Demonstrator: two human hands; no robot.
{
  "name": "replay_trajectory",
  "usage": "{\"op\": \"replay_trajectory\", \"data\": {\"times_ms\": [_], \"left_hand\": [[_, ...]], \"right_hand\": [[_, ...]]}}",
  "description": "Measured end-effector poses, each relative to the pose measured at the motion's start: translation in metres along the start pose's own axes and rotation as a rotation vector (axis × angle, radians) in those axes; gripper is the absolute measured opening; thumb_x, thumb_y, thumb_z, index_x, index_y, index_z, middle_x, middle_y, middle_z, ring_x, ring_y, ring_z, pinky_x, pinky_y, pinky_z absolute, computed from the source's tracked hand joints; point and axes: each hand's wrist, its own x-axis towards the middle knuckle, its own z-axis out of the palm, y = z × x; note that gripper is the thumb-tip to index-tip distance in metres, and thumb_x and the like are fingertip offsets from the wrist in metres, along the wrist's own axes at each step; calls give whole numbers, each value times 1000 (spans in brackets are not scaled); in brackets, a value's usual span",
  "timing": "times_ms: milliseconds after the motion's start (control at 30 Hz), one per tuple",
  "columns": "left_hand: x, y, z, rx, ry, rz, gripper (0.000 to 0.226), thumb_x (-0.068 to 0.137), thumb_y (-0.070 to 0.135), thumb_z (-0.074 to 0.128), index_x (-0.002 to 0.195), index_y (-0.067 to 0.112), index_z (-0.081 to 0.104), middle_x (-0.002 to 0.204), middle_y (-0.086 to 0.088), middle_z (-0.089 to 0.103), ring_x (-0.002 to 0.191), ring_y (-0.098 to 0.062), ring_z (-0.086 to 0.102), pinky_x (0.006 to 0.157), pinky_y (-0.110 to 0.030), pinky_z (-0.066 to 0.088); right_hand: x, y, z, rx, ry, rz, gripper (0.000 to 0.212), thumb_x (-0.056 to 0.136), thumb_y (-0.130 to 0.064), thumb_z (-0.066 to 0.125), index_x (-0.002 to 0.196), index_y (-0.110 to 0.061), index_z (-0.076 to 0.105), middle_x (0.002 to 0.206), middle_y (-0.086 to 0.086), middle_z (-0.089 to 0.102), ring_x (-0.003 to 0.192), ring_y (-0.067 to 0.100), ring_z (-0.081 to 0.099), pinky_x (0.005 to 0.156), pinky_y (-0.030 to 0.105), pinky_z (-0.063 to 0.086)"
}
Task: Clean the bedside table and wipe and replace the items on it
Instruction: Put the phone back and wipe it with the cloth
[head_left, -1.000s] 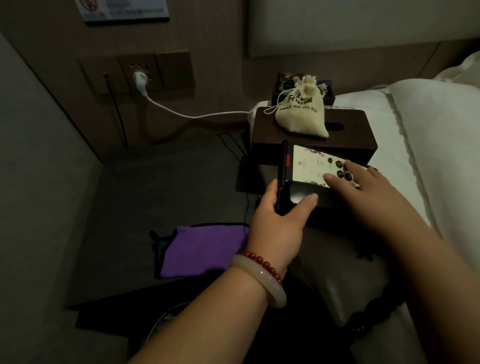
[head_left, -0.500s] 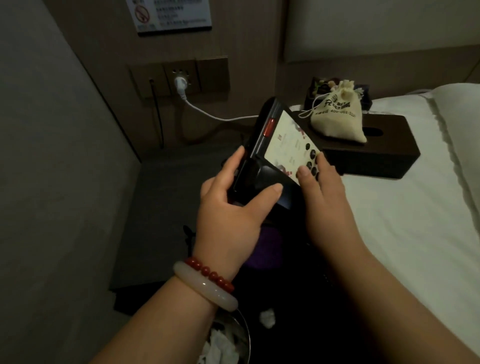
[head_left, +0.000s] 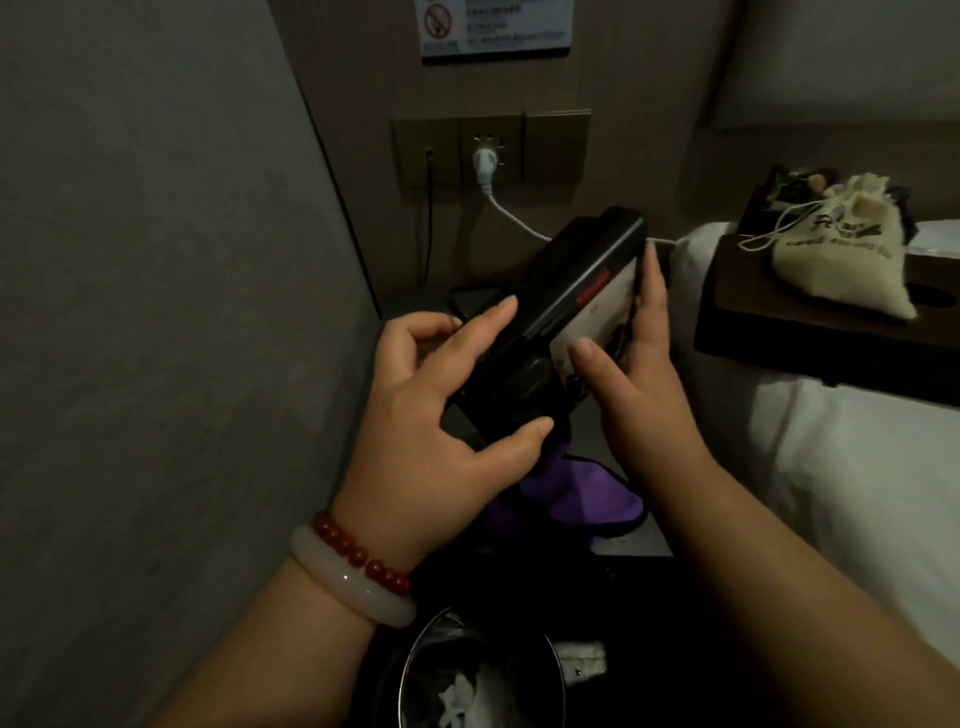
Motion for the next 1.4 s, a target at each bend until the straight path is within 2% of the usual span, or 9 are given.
{"op": "replay_trajectory", "data": {"times_ms": [200, 367, 733, 833, 1000, 1067, 1233, 1300, 1400], "left_hand": [[-8, -18, 0, -256, 184, -140, 97, 62, 36, 75, 142, 33, 21, 130, 18, 45, 123, -2, 48, 96, -21, 45], [-5, -31, 5, -394, 224, -170, 74, 65, 34, 77, 131, 21, 46, 129, -5, 54, 120, -22, 55, 93, -42, 51], [2, -58, 9, -319, 95, -193, 92, 70, 48, 69, 141, 43, 10, 146, 2, 36, 131, -5, 41, 98, -16, 42], [7, -67, 6, -326, 122, -194, 84, 75, 46, 63, 143, 35, 15, 143, 1, 40, 129, -5, 43, 97, -13, 41], [14, -82, -2, -371, 181, -182, 83, 81, 38, 62, 147, 12, 19, 139, -8, 46, 127, -16, 49, 101, -36, 46], [14, -83, -7, -387, 213, -180, 79, 83, 33, 61, 145, 6, 20, 137, -9, 46, 124, -12, 51, 95, -28, 49], [16, -79, -18, -346, 248, -127, 73, 84, 29, 60, 142, 2, 24, 135, -11, 46, 123, -12, 51, 91, -20, 48], [16, -78, -20, -317, 261, -107, 72, 83, 29, 62, 141, 5, 26, 135, -8, 46, 124, -14, 50, 96, -26, 48], [12, -75, -20, -156, 230, -56, 77, 77, 37, 67, 139, 24, 24, 134, 3, 44, 125, -7, 46, 100, -20, 42]], "right_hand": [[-3, 6, 23, 124, 1, -40, 73, 69, -66, 62, 130, -63, 23, 146, -16, 31, 131, 2, 37, 105, 40, 41], [-1, 9, 32, 223, 6, -34, 64, 72, -56, 62, 123, -65, 25, 134, -26, 41, 122, -4, 46, 94, 24, 47], [14, 29, 61, 314, -47, 69, 60, 84, -49, 54, 137, -56, 26, 137, -26, 41, 124, -2, 45, 105, 41, 41], [20, 32, 68, 296, -68, 101, 72, 79, -58, 55, 142, -53, 19, 148, -19, 31, 130, 4, 38, 107, 47, 36], [25, 33, 75, 302, -105, 139, 69, 83, -57, 51, 143, -53, 17, 150, -19, 26, 124, -5, 38, 107, 42, 37], [26, 33, 71, 271, -148, 156, 63, 87, -60, 45, 142, -55, 15, 149, -21, 29, 120, -10, 39, 105, 35, 36], [11, 68, 48, -313, 5, 184, 48, 91, -50, 48, 137, -41, 41, 139, -14, 44, 120, 1, 45, 100, 25, 35], [-12, 95, 42, -801, -176, 186, 49, 91, -47, 48, 136, -29, 46, 144, 1, 44, 130, 16, 40, 106, 29, 30], [-47, 126, 46, -1224, -498, 273, 62, 93, -57, 33, 149, -39, 13, 160, -1, 0, 146, 29, 0, 116, 43, 5]]}}
